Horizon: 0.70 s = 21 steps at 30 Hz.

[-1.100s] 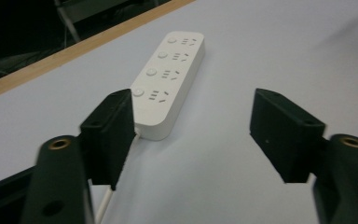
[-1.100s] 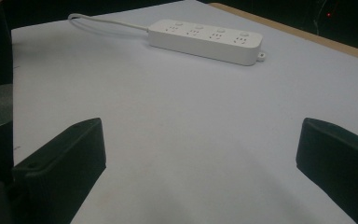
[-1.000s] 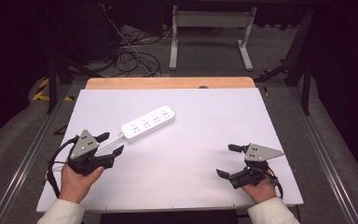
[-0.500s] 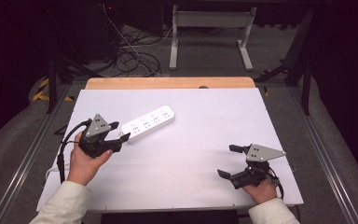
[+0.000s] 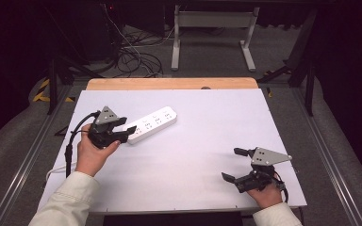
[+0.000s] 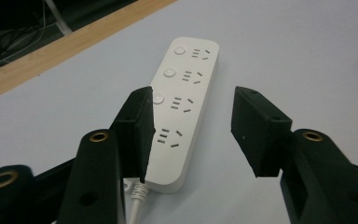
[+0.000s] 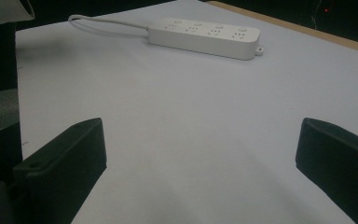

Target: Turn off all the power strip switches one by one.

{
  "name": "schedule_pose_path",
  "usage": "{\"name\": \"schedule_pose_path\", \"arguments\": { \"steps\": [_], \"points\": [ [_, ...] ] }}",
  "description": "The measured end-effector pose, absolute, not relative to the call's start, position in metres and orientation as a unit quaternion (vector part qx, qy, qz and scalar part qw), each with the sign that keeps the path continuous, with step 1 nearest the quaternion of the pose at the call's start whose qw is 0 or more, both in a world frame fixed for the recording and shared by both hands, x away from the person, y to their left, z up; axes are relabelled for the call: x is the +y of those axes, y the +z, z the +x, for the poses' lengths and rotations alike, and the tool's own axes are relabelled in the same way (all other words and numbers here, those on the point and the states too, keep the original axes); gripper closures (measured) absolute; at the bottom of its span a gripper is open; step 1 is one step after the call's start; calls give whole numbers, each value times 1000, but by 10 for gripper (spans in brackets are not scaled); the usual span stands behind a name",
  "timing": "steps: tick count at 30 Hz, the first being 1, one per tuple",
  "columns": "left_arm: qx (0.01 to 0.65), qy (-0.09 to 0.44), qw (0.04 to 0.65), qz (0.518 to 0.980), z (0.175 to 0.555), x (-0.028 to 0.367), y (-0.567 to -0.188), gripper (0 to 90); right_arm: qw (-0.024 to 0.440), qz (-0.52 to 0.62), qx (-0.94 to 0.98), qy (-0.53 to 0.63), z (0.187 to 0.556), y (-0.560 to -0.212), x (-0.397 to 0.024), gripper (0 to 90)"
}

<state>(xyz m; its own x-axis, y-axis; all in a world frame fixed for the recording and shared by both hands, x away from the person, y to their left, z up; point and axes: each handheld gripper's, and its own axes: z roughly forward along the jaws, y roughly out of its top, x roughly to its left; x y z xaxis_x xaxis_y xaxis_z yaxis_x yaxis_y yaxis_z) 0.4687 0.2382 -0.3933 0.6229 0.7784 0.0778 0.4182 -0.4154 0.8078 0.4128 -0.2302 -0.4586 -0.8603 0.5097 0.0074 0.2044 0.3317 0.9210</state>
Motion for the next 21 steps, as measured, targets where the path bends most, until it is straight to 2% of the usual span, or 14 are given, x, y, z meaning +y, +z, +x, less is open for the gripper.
{"name": "schedule_pose_path", "arguments": {
  "steps": [4, 10, 21],
  "points": [
    [373, 225, 392, 810, 474, 238, -396, 597, 144, 224, 802, 534, 412, -458, -232, 22],
    [391, 214, 380, 811, 482, 240, -396, 897, 142, 222, 805, 532, 413, -459, -229, 22],
    [421, 171, 376, 807, 511, 235, -398, 900, 144, 224, 803, 533, 413, -459, -231, 22]
  ]
}}
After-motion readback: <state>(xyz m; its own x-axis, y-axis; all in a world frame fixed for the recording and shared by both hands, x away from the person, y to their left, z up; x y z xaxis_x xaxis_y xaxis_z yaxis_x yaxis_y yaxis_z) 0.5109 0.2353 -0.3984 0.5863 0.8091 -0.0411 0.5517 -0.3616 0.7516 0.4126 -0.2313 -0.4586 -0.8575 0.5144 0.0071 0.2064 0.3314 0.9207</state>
